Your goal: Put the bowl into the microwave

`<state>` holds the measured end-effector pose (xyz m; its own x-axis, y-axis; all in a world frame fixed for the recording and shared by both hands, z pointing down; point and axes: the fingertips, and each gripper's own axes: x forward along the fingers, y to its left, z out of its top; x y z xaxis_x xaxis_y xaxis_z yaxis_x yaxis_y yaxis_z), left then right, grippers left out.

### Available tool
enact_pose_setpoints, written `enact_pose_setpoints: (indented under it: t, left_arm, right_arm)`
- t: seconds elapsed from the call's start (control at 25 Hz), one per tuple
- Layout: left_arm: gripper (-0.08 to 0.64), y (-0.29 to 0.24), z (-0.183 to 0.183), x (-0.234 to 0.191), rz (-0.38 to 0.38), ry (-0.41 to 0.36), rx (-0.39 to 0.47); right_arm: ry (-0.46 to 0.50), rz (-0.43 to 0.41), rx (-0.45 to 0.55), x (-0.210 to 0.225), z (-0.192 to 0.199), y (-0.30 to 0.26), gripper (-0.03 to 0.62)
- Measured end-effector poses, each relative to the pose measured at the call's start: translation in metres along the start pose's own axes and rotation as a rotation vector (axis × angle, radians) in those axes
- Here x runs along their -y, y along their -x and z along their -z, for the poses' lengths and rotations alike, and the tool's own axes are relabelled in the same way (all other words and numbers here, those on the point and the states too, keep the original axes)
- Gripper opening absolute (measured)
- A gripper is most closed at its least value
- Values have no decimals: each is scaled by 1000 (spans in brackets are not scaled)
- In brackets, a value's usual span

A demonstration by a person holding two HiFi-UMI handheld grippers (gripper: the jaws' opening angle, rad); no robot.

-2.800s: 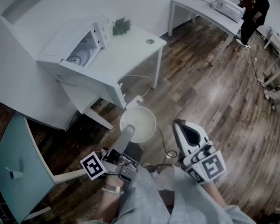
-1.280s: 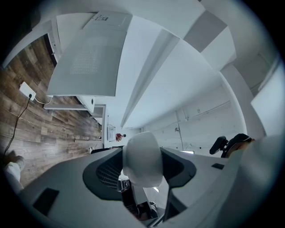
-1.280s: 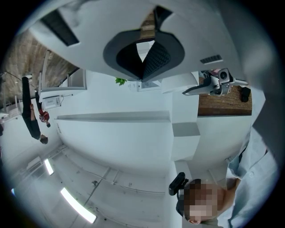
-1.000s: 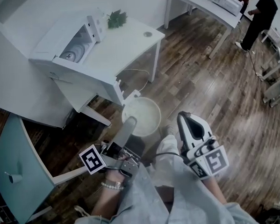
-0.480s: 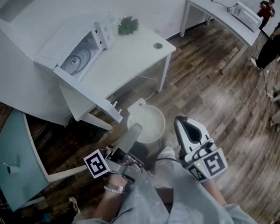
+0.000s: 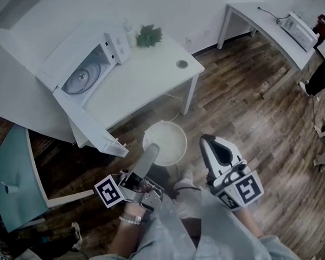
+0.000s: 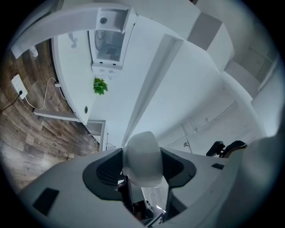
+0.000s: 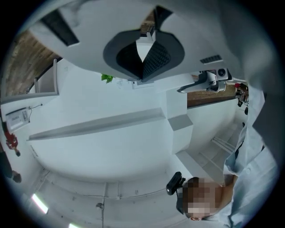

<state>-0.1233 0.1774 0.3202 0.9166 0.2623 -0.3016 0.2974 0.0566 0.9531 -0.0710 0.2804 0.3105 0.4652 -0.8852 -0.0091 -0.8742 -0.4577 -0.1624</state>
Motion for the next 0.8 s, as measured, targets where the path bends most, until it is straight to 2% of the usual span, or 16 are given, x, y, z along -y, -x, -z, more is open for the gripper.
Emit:
enact_pose_setpoints:
  t: [0.4, 0.8]
  left_arm:
    - [236, -62, -3, -10, 2, -54, 118]
    - [236, -86, 1, -16, -9, -77, 167]
  right_arm:
    - [-22, -71, -23, 80, -5, -14, 3]
    - [-101, -127, -63, 117, 7, -31, 2]
